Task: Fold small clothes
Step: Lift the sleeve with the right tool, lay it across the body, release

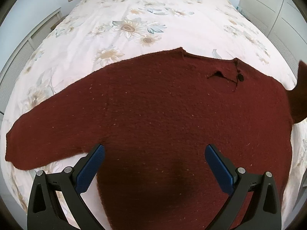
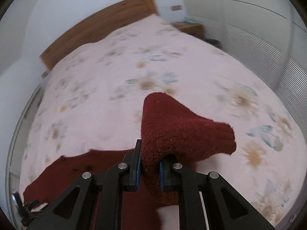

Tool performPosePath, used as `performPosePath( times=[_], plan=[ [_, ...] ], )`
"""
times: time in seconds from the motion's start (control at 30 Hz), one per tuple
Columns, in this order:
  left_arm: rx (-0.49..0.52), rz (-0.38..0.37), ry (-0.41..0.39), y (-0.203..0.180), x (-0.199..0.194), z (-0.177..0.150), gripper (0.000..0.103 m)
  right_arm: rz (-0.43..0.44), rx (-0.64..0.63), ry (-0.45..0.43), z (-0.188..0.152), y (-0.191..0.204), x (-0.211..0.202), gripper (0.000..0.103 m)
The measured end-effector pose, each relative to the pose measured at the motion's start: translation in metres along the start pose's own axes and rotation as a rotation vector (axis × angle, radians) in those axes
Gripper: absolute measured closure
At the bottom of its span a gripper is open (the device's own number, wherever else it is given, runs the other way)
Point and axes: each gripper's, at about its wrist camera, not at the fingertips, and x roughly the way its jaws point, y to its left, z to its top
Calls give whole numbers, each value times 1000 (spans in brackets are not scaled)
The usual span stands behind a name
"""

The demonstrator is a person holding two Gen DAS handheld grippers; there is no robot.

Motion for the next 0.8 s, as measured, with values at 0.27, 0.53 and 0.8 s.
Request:
performPosePath(
  times=[0.27,0.53,0.8],
  plan=[
    [0,17,-2,11,-1,-3,1,155,-134,58,-7,117,22,89],
    [-38,12,-3,29,-2,-2,1,252,-219,148,-39,195,57,89],
    [-68,32,10,48,-1,-7,1,225,-301,307,-105,224,113,89]
  ],
)
